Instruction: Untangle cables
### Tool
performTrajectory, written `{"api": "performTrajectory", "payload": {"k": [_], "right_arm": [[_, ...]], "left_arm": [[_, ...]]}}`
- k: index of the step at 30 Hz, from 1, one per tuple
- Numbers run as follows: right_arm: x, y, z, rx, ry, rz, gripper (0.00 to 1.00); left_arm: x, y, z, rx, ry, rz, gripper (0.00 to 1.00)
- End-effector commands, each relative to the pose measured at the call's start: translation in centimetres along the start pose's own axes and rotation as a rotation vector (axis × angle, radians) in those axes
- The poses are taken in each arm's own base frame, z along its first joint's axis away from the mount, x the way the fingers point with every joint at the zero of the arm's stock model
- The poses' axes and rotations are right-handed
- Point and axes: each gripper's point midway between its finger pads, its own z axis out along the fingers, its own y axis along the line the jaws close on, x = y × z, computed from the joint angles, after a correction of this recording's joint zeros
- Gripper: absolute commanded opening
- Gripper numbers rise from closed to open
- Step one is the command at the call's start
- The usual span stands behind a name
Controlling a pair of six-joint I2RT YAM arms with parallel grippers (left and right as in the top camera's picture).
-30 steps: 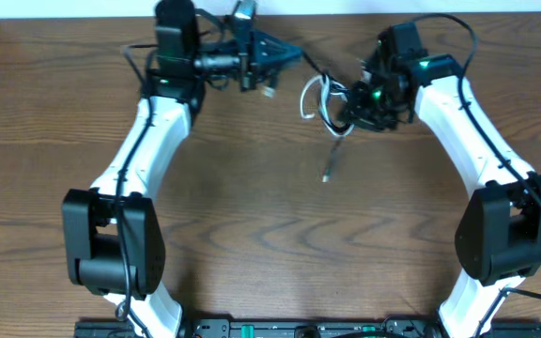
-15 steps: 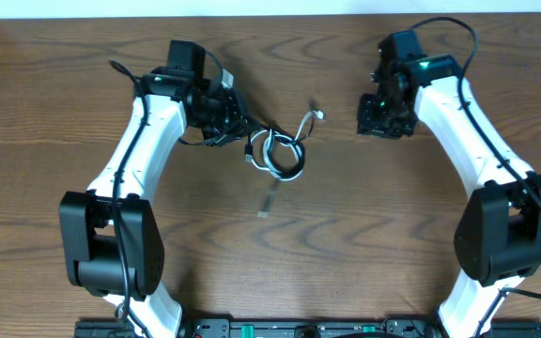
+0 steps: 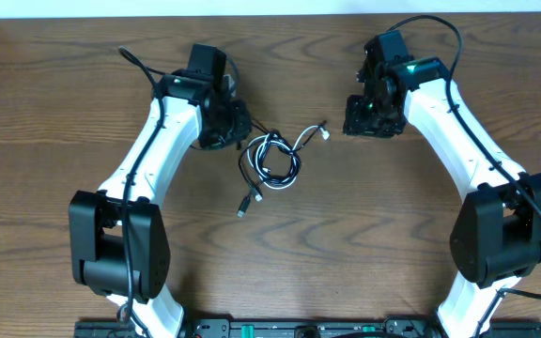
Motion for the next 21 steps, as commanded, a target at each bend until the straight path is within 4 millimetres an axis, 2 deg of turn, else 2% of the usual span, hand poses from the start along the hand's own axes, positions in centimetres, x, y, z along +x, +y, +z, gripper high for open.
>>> {"api": "performTrajectory", "payload": {"k": [1, 5, 9, 10, 12, 16, 21], "right_arm": [[0.5, 0.6, 0.4, -0.044, 0.031, -0.026, 0.44], [0.6, 1.1, 0.4, -0.072, 0.037, -0.026, 0.47], [0.6, 1.2, 0.4, -0.079, 0.037, -0.011, 0.52], [0.6, 1.2, 0.4, -0.079, 0.036, -0.01, 0.52], [0.6, 1.2, 0.4, -0.079, 0.036, -0.01, 0.53], [0.6, 1.2, 0.4, -0.079, 0.036, -0.01, 0.54], [0.6, 1.2, 0.4, -0.079, 0.036, -0.01, 0.54]], "left_arm": [[-2.7, 3.8, -1.3, -0.165, -0.117, -0.015, 0.15], [-3.2, 4.4, -0.8, -0.16, -0.116, -0.015, 0.16], [-1.5, 0.7, 0.6, 0.015, -0.02, 0.161, 0.17], [-1.0, -0.3, 0.8, 0.058, -0.002, 0.219, 0.23], [0.0, -1.6, 1.3, 0.081, 0.021, 0.321, 0.27], [1.4, -2.9, 2.7, 0.082, 0.06, 0.428, 0.32], [2.3, -2.9, 5.5, 0.046, 0.107, 0.449, 0.31]]}}
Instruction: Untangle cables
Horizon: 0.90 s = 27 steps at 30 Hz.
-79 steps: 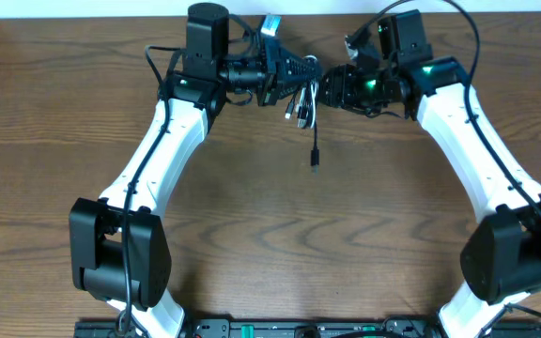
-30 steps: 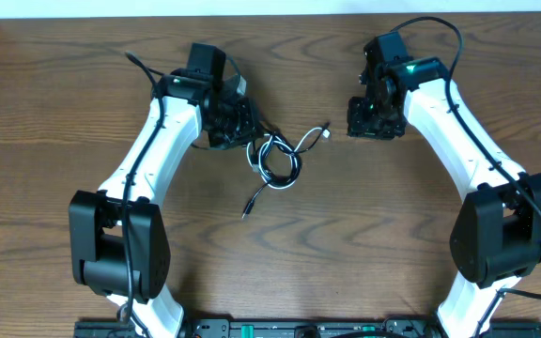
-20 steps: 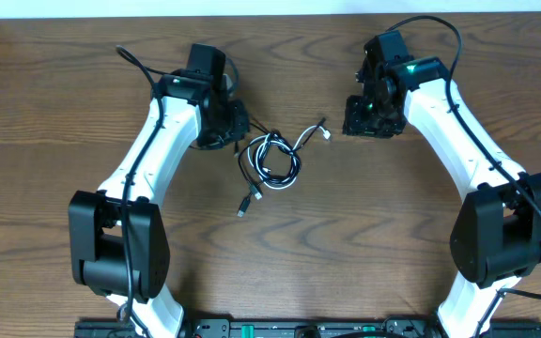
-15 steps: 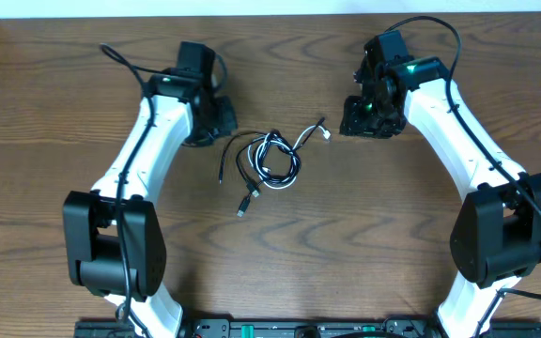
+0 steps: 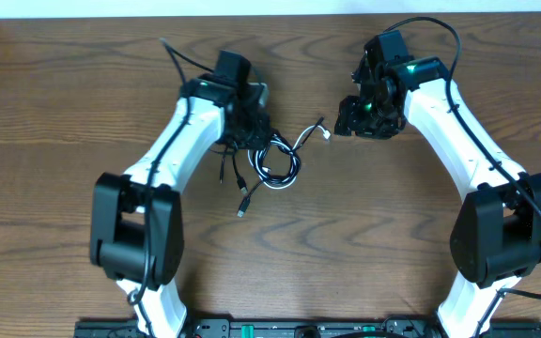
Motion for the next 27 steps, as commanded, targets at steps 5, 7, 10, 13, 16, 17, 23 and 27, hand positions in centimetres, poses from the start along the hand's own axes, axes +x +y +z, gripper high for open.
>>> {"api": "performTrajectory", "payload": {"k": [5, 7, 10, 13, 16, 17, 23, 27], "right_arm": [[0.1, 0.0, 0.4, -0.006, 0.011, 0.003, 0.55], [0.0, 0.0, 0.4, -0.009, 0.007, 0.001, 0.56], [0.0, 0.1, 0.4, -0.009, 0.004, 0.0, 0.56], [0.0, 0.1, 0.4, -0.009, 0.004, 0.0, 0.56], [0.0, 0.1, 0.4, -0.009, 0.004, -0.001, 0.57], [0.0, 0.1, 0.4, -0.009, 0.004, 0.0, 0.57], [-0.1, 0.1, 0.4, -0.009, 0.003, -0.001, 0.6], [-0.1, 0.1, 0.4, -0.01, 0.001, -0.002, 0.6]], "left_arm": [[1.1, 0.4, 4.0, -0.003, 0.091, 0.041, 0.32], [1.4, 0.4, 4.7, -0.004, 0.11, 0.041, 0.32], [1.8, 0.3, 5.4, -0.005, 0.126, 0.045, 0.31], [1.9, 0.4, 6.0, -0.009, 0.136, 0.045, 0.31], [1.5, 1.6, 6.9, -0.072, 0.121, 0.008, 0.32], [1.4, 2.0, 7.1, -0.093, 0.115, -0.011, 0.32], [0.8, 3.5, 7.1, -0.182, 0.083, -0.097, 0.31], [0.8, 4.0, 7.0, -0.219, 0.072, -0.142, 0.33]]}}
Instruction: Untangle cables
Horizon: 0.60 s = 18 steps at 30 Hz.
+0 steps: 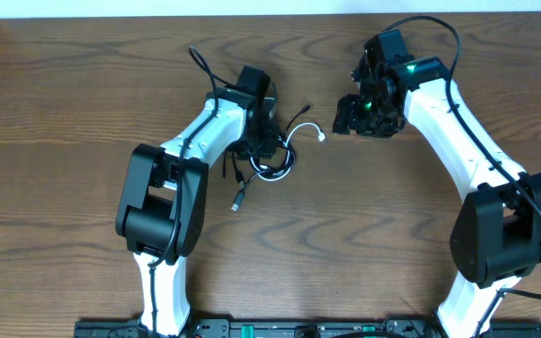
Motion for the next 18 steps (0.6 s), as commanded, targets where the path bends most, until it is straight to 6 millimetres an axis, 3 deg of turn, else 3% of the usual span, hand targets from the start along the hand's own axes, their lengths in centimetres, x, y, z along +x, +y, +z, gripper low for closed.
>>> {"api": "performTrajectory", "payload": {"k": [1, 5, 7, 10, 14, 18], "right_arm": [[0.1, 0.0, 0.4, -0.006, 0.01, 0.002, 0.61], [0.1, 0.0, 0.4, -0.006, 0.011, 0.002, 0.61], [0.2, 0.0, 0.4, -0.006, 0.012, 0.002, 0.61], [0.1, 0.0, 0.4, -0.006, 0.011, 0.002, 0.6], [0.1, 0.1, 0.4, -0.012, 0.009, -0.015, 0.58], [0.9, 3.2, 0.1, -0.195, 0.052, -0.106, 0.62]], "left_arm": [[-0.1, 2.2, 0.9, -0.129, -0.007, -0.098, 0.33], [-0.1, 2.0, 2.2, -0.167, -0.01, -0.074, 0.28], [-0.2, 1.8, 2.2, -0.166, -0.015, -0.07, 0.08], [-0.2, 1.6, 1.5, -0.163, -0.015, -0.076, 0.07], [-1.0, -0.5, -1.5, -0.075, -0.046, -0.069, 0.07], [-1.8, -4.2, -6.2, 0.118, -0.11, -0.05, 0.07]]}}
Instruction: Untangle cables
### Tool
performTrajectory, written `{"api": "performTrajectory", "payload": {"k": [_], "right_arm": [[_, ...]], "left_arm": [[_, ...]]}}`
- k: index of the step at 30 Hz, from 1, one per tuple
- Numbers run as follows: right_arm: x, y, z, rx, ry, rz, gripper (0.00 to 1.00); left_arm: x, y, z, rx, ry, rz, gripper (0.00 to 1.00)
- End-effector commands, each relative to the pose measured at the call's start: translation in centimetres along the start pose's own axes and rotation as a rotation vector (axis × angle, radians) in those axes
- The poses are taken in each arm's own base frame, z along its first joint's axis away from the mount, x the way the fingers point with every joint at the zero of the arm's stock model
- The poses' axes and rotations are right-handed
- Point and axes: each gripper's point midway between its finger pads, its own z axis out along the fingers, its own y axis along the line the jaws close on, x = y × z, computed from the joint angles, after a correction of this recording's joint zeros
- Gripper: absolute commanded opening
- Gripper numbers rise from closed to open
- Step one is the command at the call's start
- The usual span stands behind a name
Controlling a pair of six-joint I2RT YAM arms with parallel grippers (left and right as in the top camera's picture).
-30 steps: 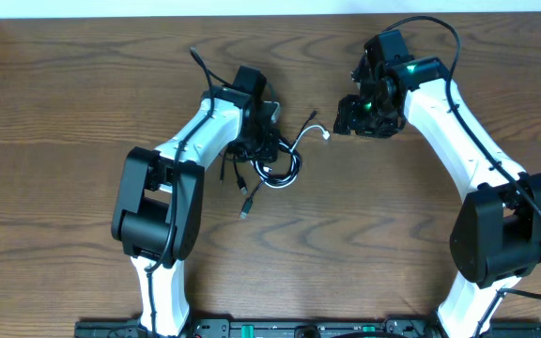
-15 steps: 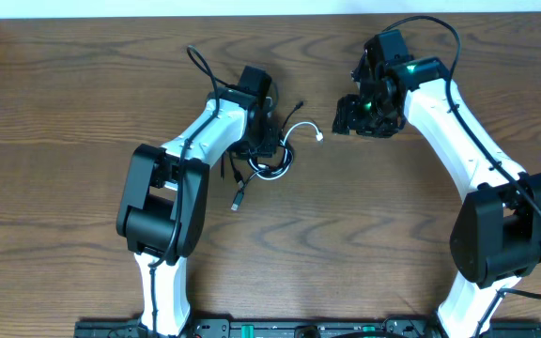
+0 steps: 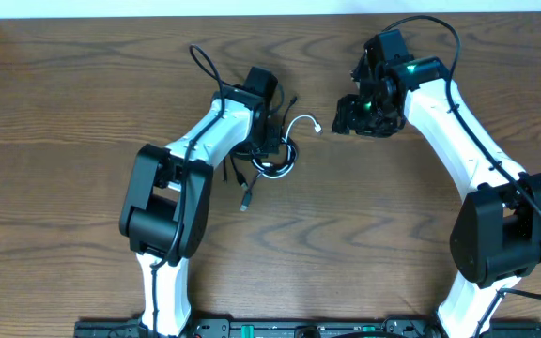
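A tangle of black and white cables (image 3: 275,161) lies at the middle of the table in the overhead view. My left gripper (image 3: 265,131) is down on its upper left part and seems shut on strands there; its fingers are hidden under the wrist. A white cable end (image 3: 314,125) curls out to the right, and a black end (image 3: 293,99) sticks up beside the gripper. A black strand with a plug (image 3: 246,200) trails down to the lower left. My right gripper (image 3: 347,115) hovers just right of the white end, apparently open and holding nothing.
The wooden table (image 3: 64,188) carries both arms. The left arm's own black lead (image 3: 205,64) loops up behind its wrist. The table's far edge (image 3: 270,15) lies close behind both wrists.
The left gripper shifted slightly up. The white end rose and now curls nearer the right gripper, a black end stands up beside the left wrist, and the plug moved a little right. The right arm stayed put.
First the left gripper was left of the loose bundle and the right gripper farther right. Then the left gripper stood at the bundle's left edge with strands hanging by it. Then it sat over the bundle, and now the bundle is drawn tighter beneath it.
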Motion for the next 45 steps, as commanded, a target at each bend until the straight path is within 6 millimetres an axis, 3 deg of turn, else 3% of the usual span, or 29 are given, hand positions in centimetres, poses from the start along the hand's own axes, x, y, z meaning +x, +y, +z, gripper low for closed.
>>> {"api": "performTrajectory", "payload": {"k": [1, 3, 5, 15, 21, 25, 28, 33, 37, 40, 45], "right_arm": [[1.3, 3.8, -0.1, -0.234, 0.067, -0.108, 0.62], [1.8, 5.6, -0.7, -0.352, 0.085, -0.154, 0.63], [1.7, 6.1, -0.9, -0.379, 0.079, -0.164, 0.62], [1.4, 4.7, 0.0, -0.268, 0.063, -0.149, 0.61], [1.3, 2.1, 2.4, -0.086, 0.031, -0.025, 0.5], [1.8, -1.5, 3.8, 0.069, 0.01, 0.139, 0.35], [2.3, -4.1, 4.1, 0.148, 0.012, 0.206, 0.24], [3.7, -8.8, 4.0, 0.236, 0.045, 0.298, 0.15], [4.7, -11.2, 4.0, 0.253, 0.074, 0.338, 0.11], [5.0, -10.9, 4.0, 0.208, 0.101, 0.279, 0.09], [4.5, -7.3, 3.7, 0.045, 0.115, 0.137, 0.17]], "left_arm": [[-1.7, -4.4, -7.0, 0.232, -0.105, 0.014, 0.07], [-1.5, -5.6, -9.4, 0.32, -0.123, 0.014, 0.07], [-1.1, -6.9, -11.7, 0.438, -0.121, 0.015, 0.07], [-0.9, -10.1, -16.1, 0.801, -0.032, -0.077, 0.07], [-1.4, -12.0, -18.5, 0.96, -0.015, -0.075, 0.07], [-1.8, -12.6, -19.9, 1.038, -0.015, -0.063, 0.07], [-2.6, -12.2, -20.8, 1.075, -0.025, -0.083, 0.07], [-4.8, -9.5, -21.4, 1.063, -0.08, -0.186, 0.07], [-5.9, -7.2, -21.3, 1.036, -0.133, -0.217, 0.07], [-6.5, -5.5, -20.5, 0.977, -0.177, -0.235, 0.07], [-5.6, -4.0, -17.4, 0.786, -0.176, -0.255, 0.07]]}}
